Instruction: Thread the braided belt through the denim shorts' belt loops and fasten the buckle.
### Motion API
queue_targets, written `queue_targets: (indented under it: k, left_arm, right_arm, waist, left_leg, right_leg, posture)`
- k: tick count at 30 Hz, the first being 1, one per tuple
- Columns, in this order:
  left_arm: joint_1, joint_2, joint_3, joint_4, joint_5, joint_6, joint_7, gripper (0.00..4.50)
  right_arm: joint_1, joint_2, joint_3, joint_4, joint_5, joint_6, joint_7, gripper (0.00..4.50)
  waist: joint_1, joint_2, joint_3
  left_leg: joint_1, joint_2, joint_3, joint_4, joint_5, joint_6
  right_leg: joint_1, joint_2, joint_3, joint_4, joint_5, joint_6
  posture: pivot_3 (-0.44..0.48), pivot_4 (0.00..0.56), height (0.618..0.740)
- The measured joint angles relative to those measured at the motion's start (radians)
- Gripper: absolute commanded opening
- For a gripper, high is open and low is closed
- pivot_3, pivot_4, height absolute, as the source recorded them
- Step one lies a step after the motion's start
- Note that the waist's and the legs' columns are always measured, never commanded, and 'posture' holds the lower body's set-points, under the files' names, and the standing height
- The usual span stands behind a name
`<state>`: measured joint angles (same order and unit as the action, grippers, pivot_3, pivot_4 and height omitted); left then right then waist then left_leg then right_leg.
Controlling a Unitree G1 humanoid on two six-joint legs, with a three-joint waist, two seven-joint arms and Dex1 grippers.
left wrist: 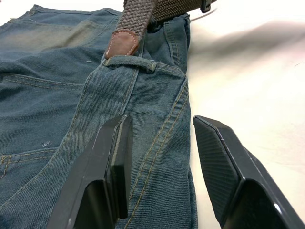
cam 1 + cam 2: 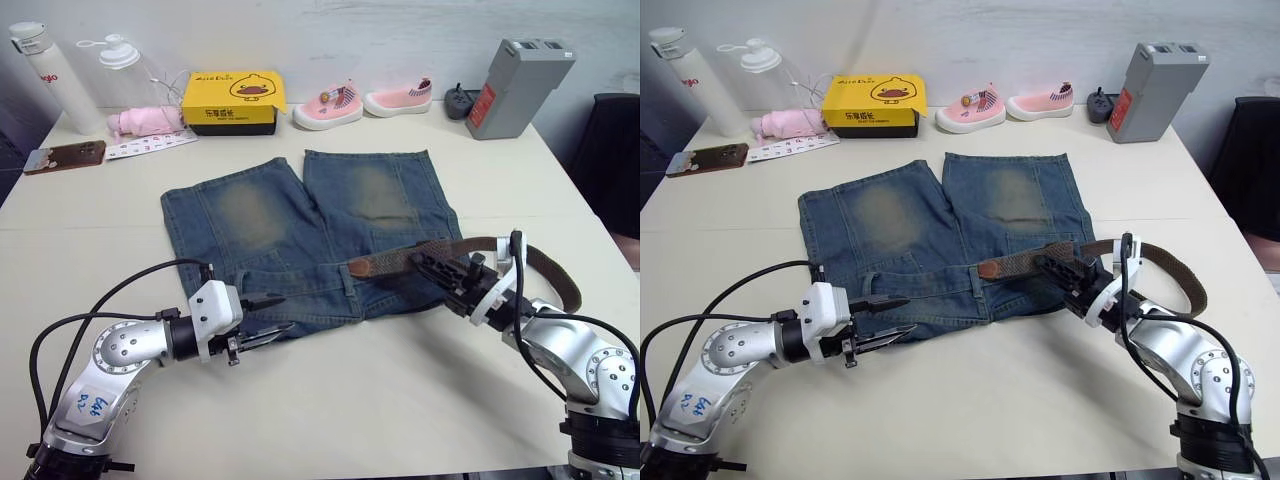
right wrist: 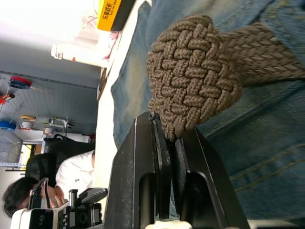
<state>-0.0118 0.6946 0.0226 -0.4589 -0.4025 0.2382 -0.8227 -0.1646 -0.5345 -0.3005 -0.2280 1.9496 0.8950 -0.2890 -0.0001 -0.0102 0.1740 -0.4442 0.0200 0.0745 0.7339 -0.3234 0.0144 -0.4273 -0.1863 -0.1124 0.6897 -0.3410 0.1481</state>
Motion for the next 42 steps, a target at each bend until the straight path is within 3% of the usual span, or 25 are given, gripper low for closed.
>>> queue_targets:
  k: [20,34,37,40,41,42]
  left_arm:
    - [-0.007,-0.011,-0.005,0.010,0.054,-0.025,-0.009,2.29]
    - [-0.062,-0.026,-0.030,0.007,0.079,-0.009,0.006,2.29]
    - [-0.117,-0.030,-0.050,0.019,0.131,-0.039,0.020,2.29]
    - [-0.171,-0.020,-0.083,0.079,0.245,-0.182,0.023,2.29]
    - [-0.177,-0.012,-0.093,0.099,0.291,-0.247,0.022,2.78]
    - [-0.179,-0.010,-0.097,0.113,0.308,-0.284,0.022,2.94]
  right_arm:
    - [-0.023,-0.015,-0.055,0.100,0.000,0.139,0.031,0.00]
    - [-0.080,0.051,0.169,0.060,-0.032,0.040,-0.112,0.00]
    - [-0.096,0.082,0.201,0.039,-0.037,0.006,-0.154,0.00]
    - [-0.094,0.112,0.228,0.021,-0.036,-0.022,-0.188,0.00]
    - [-0.093,0.117,0.237,0.015,-0.036,-0.029,-0.195,0.00]
    - [-0.092,0.118,0.240,0.012,-0.036,-0.033,-0.199,0.00]
  waist:
    - [0.001,0.000,0.000]
    - [0.000,0.000,0.000]
    - [0.001,0.000,0.000]
    - [0.000,0.000,0.000]
    - [0.000,0.000,0.000]
    - [0.000,0.000,0.000]
  left_leg:
    - [0.000,0.000,0.000,0.000,0.000,0.000]
    - [0.000,0.000,0.000,0.000,0.000,0.000]
    - [0.000,0.000,0.000,0.000,0.000,0.000]
    - [0.000,-0.004,0.000,0.000,0.000,0.000]
    - [-0.001,-0.004,0.001,0.000,0.000,0.000]
    - [-0.001,-0.003,0.001,0.000,0.000,0.000]
  right_leg:
    - [0.000,0.000,0.000,-0.001,0.000,0.000]
    - [0.000,0.000,0.000,0.000,0.000,0.000]
    - [0.000,0.000,0.000,0.000,0.000,0.000]
    - [0.000,0.000,0.000,0.000,0.000,0.000]
    - [-0.001,0.000,0.000,0.000,0.000,0.000]
    - [-0.001,0.000,0.000,0.000,0.000,0.000]
  posture:
    - [0.000,0.150,0.670]
    - [0.000,0.150,0.670]
    - [0.000,0.150,0.670]
    - [0.000,0.150,0.670]
    - [0.000,0.150,0.670]
    - [0.000,0.150,0.670]
